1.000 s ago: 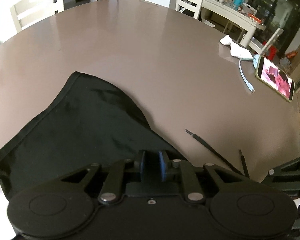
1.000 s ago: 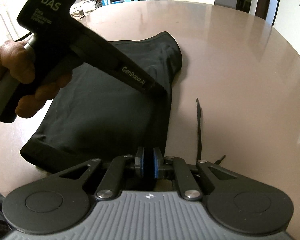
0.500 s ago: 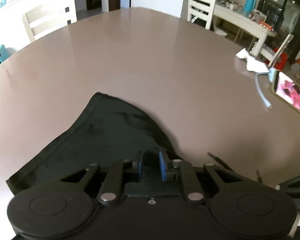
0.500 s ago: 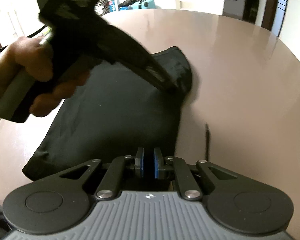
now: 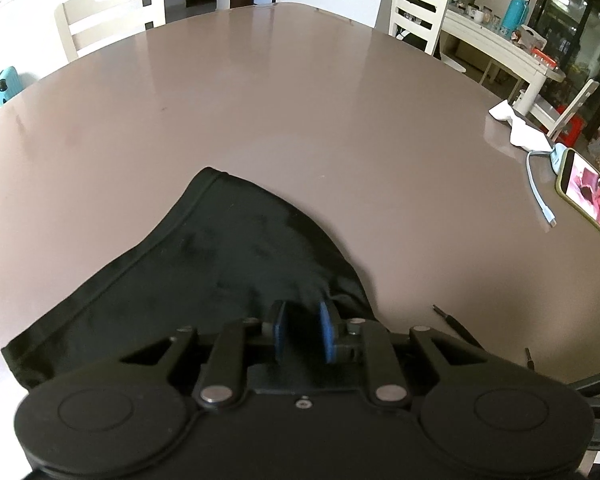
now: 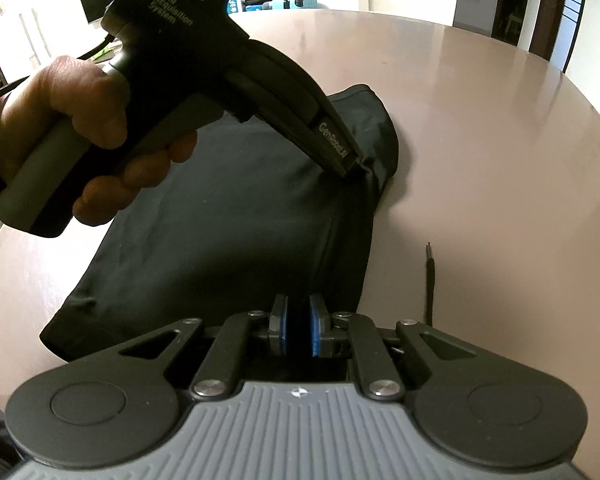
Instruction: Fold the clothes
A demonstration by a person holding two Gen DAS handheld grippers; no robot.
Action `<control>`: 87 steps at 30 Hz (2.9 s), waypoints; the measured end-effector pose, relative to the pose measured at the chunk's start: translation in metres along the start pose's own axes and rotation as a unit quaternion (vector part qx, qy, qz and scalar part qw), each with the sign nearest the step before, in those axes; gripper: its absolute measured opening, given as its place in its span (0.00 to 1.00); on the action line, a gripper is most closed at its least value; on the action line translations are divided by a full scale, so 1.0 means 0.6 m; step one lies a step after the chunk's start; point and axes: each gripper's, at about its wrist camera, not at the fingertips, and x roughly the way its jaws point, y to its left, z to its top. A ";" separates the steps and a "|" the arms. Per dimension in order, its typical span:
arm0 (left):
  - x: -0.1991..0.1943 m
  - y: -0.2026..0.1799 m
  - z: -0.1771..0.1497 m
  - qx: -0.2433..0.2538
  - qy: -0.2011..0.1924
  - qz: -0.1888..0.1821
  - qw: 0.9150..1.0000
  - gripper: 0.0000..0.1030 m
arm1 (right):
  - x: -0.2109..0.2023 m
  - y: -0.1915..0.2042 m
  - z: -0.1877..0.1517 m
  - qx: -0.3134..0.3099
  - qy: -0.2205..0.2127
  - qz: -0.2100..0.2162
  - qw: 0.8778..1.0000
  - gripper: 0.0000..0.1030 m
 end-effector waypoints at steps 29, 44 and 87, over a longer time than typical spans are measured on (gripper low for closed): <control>0.006 0.003 0.003 0.000 0.000 0.006 1.000 0.27 | 0.006 0.007 -0.013 0.012 0.000 0.005 1.000 0.20; -0.007 0.073 0.067 -0.045 -0.041 0.023 0.998 0.19 | 0.009 -0.023 0.004 0.021 -0.011 0.005 1.000 0.19; 0.043 0.054 0.074 -0.025 -0.012 0.058 0.998 0.19 | 0.004 -0.139 -0.021 -0.014 0.005 0.028 1.000 0.19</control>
